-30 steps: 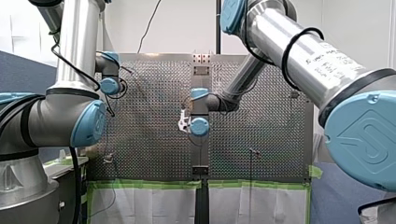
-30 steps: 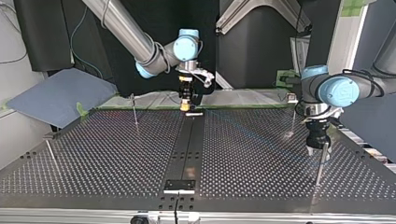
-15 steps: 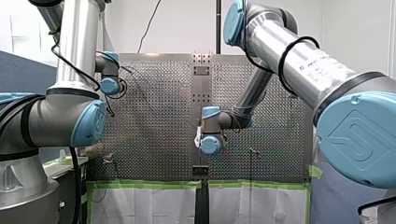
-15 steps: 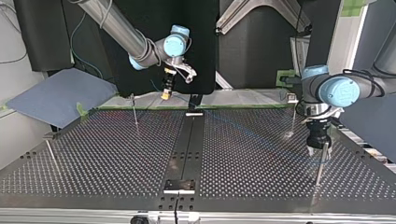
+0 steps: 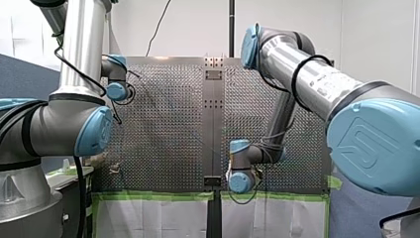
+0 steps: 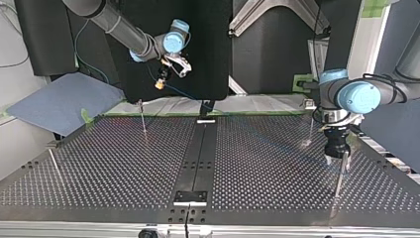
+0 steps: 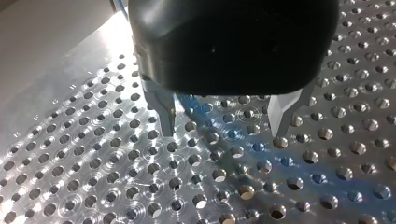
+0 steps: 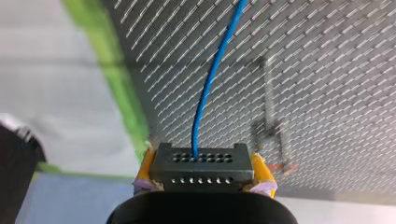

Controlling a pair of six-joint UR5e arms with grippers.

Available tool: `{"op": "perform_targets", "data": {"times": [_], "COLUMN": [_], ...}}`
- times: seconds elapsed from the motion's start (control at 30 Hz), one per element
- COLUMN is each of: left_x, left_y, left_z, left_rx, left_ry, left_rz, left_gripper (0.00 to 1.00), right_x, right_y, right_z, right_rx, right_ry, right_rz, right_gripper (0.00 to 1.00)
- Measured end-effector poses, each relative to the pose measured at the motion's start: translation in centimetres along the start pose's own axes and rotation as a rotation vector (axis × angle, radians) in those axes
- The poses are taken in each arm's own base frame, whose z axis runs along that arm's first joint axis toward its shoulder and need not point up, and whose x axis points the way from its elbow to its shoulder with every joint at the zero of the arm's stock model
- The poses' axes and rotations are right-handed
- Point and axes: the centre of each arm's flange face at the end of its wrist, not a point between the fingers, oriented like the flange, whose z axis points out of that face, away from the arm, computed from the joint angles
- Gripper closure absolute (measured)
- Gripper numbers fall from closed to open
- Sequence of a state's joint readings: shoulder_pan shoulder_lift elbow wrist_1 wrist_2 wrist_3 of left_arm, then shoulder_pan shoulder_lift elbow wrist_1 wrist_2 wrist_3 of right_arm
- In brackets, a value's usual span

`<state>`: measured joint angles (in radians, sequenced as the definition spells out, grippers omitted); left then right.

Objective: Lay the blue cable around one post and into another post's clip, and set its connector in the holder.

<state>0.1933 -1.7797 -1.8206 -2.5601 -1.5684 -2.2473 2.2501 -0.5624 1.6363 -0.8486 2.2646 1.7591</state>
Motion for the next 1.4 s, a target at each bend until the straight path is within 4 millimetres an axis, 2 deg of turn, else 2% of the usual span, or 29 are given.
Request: {"op": "perform_targets", "data": {"times": [0.3, 0.57, 0.77, 0.87, 1.03, 1.17, 1.4], "left_x": [0.0, 0.0, 0.0, 0.0, 0.0, 0.0, 0.0], "left_y": [0.0, 0.0, 0.0, 0.0, 0.0, 0.0, 0.1], "left_z": [0.0, 0.0, 0.0, 0.0, 0.0, 0.0, 0.0], "left_rx": [0.0, -0.001, -0.002, -0.002, -0.002, -0.003, -0.003], "left_ry": [0.0, 0.0, 0.0, 0.0, 0.0, 0.0, 0.0], "left_rz": [0.0, 0.0, 0.0, 0.0, 0.001, 0.002, 0.003], "left_gripper": [0.0, 0.0, 0.0, 0.0, 0.0, 0.0, 0.0], "right_x": [-5.3, -8.3, -11.1, -11.6, -11.6, -11.9, -13.9], "right_y": [5.4, 9.2, 13.2, 14.7, 16.5, 17.4, 18.5], "right_z": [0.4, 0.3, -0.6, -0.6, 0.8, 1.7, 2.2], "right_rx": [-0.02, -0.026, -0.072, -0.098, -0.137, -0.151, -0.168], "right_ry": [-0.067, -0.112, -0.159, -0.174, -0.176, -0.178, -0.198], "right_rz": [-0.044, -0.075, -0.097, -0.099, -0.086, -0.079, -0.083], "right_gripper": [0.91, 0.91, 0.91, 0.91, 0.91, 0.91, 0.91]}}
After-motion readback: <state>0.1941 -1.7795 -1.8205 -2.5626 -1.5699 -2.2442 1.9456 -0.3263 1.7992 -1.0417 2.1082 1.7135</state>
